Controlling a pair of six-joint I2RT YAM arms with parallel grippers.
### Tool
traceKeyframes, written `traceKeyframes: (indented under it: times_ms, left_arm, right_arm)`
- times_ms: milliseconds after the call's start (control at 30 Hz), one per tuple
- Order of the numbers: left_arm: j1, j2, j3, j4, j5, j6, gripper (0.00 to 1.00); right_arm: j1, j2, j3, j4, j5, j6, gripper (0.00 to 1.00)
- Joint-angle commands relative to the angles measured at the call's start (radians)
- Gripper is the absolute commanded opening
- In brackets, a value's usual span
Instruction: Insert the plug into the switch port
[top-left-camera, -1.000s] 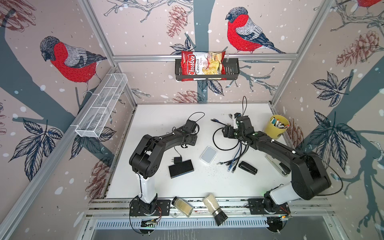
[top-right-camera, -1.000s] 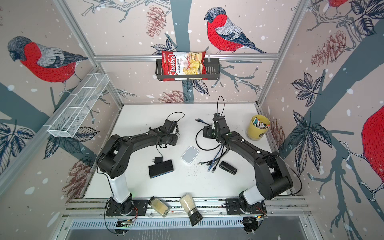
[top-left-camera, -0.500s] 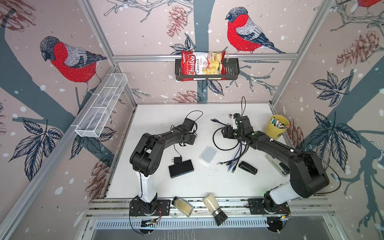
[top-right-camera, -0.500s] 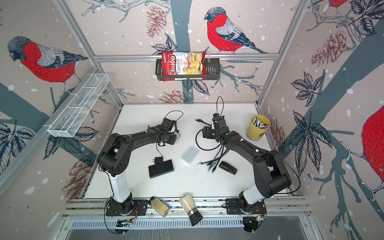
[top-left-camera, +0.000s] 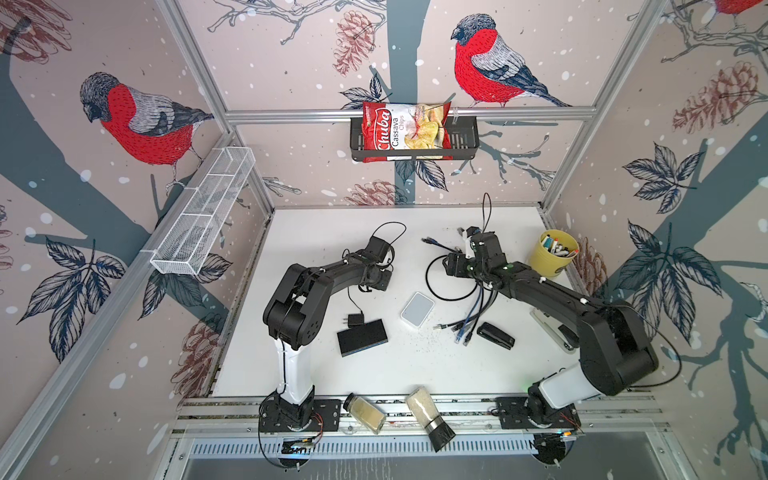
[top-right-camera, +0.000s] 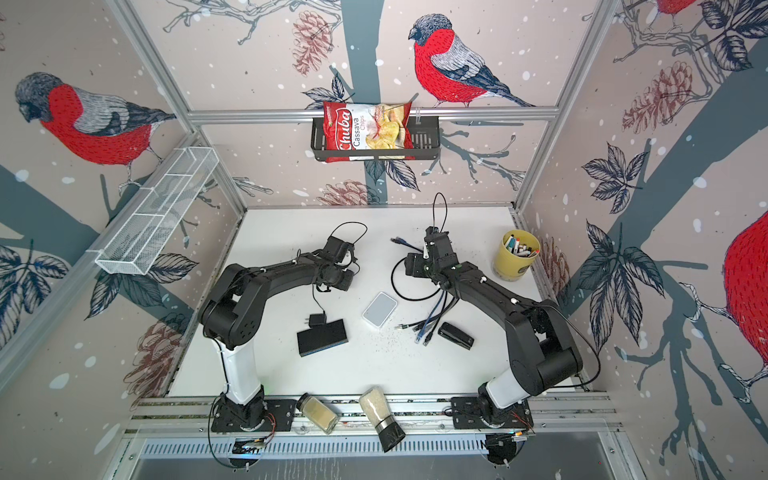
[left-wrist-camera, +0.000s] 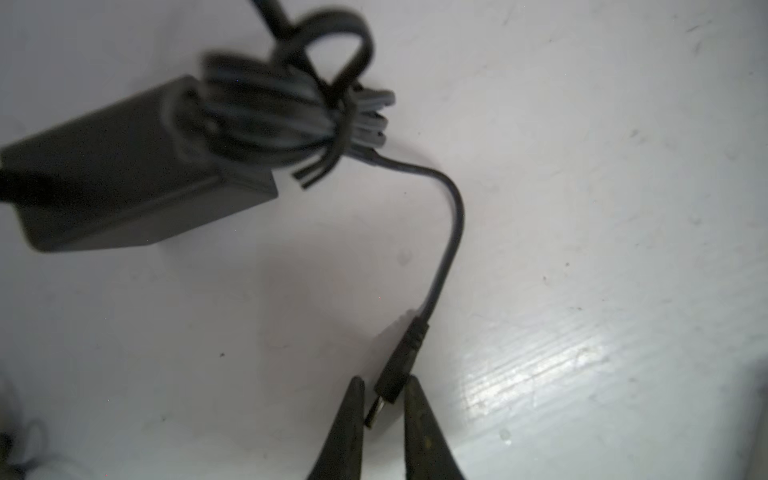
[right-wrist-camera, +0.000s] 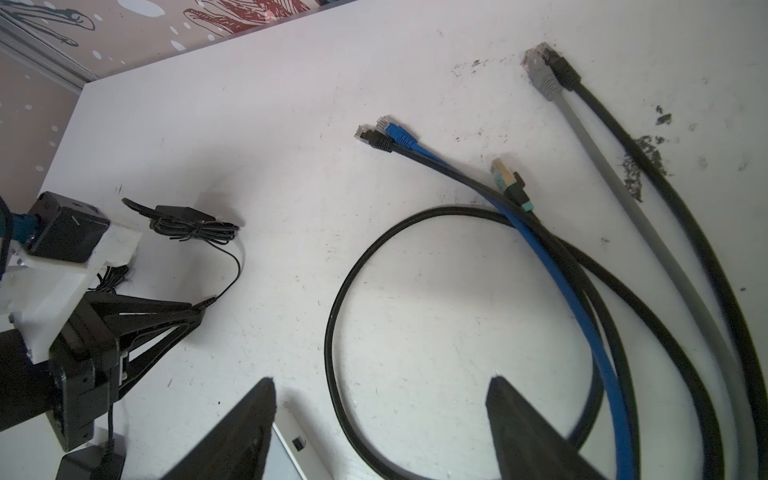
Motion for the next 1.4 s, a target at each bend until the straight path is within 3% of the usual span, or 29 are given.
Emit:
traceKeyframes:
  times_ms: [0, 267, 533, 767, 1067, 1367]
  left_arm:
    - [0.001, 0.009, 0.003, -0.037, 0.018, 0.003, 0.14]
    - [0.002, 0.009, -0.009, -0.012, 0.061, -0.008, 0.02]
    - [-0.002, -0.065, -0.091, 0.119, 0.158, -0.026, 0.0]
    - [-0.019, -0.153, -0.202, 0.334, 0.297, -0.076, 0.0]
    - [-0.056, -0.186, -0.264, 0.538, 0.371, -0.145, 0.0]
    - [-0.067, -0.175, -0.262, 0.586, 0.41, -0.172, 0.0]
  right_arm:
    - [0.0, 0.003, 0.004, -0.003, -0.009, -0.011, 0.8]
    - [-0.001, 0.009, 0.002, 0.01, -0.03, -0.006, 0.8]
    - [0.001, 0.03, 0.001, 0.047, -0.101, 0.026, 0.8]
    - [0.02, 0.038, 0.004, 0.089, -0.191, 0.088, 0.77]
    - [0.052, 0.045, 0.024, 0.106, -0.252, 0.177, 0.71]
    - [0.102, 0.095, 0.024, 0.188, -0.312, 0.289, 0.57]
